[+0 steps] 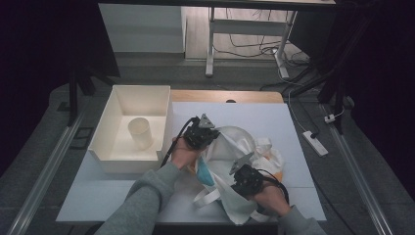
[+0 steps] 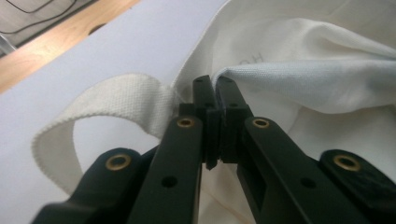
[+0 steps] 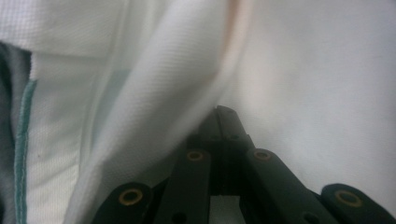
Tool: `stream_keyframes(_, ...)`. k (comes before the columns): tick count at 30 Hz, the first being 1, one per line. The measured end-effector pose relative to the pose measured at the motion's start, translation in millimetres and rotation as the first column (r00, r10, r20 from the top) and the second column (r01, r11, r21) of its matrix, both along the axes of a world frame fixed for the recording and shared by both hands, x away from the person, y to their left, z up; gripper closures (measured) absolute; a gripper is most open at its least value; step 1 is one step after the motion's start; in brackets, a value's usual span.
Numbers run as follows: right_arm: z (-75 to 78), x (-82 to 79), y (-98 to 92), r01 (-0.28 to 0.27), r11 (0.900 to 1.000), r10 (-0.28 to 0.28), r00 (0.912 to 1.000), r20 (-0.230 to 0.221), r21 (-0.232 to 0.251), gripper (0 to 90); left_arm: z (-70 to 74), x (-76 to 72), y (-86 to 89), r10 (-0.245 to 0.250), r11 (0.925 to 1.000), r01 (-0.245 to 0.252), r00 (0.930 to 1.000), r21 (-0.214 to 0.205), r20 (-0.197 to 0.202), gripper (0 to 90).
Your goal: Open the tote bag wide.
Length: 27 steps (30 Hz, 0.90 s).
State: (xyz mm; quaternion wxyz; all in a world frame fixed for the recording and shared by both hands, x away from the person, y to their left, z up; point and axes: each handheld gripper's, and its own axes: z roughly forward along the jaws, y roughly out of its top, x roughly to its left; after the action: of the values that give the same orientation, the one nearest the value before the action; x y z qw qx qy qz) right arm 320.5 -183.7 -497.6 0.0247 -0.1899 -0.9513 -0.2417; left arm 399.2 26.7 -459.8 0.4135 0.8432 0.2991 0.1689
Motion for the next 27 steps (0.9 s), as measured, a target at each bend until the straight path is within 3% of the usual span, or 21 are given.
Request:
stream_keyframes(5, 4.0, 5.8, -5.9, 0.047, 0.9980, -0.049, 0.9984, 0.028, 0.042, 90.0, -1.9, 2.0, 1.6, 0.003, 1.0000, -0.003, 0.9999, -0.003, -0.014, 88.0)
stream_keyframes(9, 8.0, 3.6, -9.1, 0.069, 0.9975, -0.070, 0.9933, 0.092, 0.016, 90.0, -4.6, 3.2, 1.9, 0.002, 1.0000, -0.002, 0.9996, 0.001, -0.028, 87.9)
stream_keyframes(11, 15.0, 4.7, -16.0, 0.118, 0.9928, -0.119, 0.9830, 0.139, 0.021, 90.0, -5.1, 2.9, 2.3, -0.003, 1.0000, 0.003, 0.9995, 0.006, -0.030, 87.8)
stream_keyframes(14, 23.3, 8.8, -29.5, 0.186, 0.9824, -0.180, 0.9611, 0.209, -0.011, 90.0, -5.7, 2.0, 1.9, -0.002, 0.9999, 0.003, 0.9996, 0.012, -0.028, 87.8)
stream_keyframes(17, 24.6, 12.1, -39.7, 0.243, 0.9697, -0.231, 0.9466, 0.225, -0.028, 90.0, -6.7, 3.0, 2.7, -0.004, 0.9998, 0.005, 0.9995, 0.017, -0.033, 87.9)
stream_keyframes(21, 23.2, 13.1, -46.3, 0.297, 0.9510, -0.262, 0.9223, 0.284, -0.086, 90.0, -9.0, 4.3, 3.8, -0.008, 0.9998, 0.009, 0.9991, 0.019, -0.042, 88.0)
stream_keyframes(23, 23.6, 14.3, -50.6, 0.317, 0.9457, -0.286, 0.9151, 0.285, -0.071, 90.0, -10.0, 4.8, 4.1, -0.012, 0.9996, 0.013, 0.9990, 0.024, -0.042, 88.0)
stream_keyframes(27, 23.9, 18.0, -60.5, 0.357, 0.9297, -0.317, 0.9007, 0.298, -0.091, 90.0, -10.2, 4.7, 4.9, -0.018, 0.9996, 0.019, 0.9989, 0.023, -0.045, 88.0)
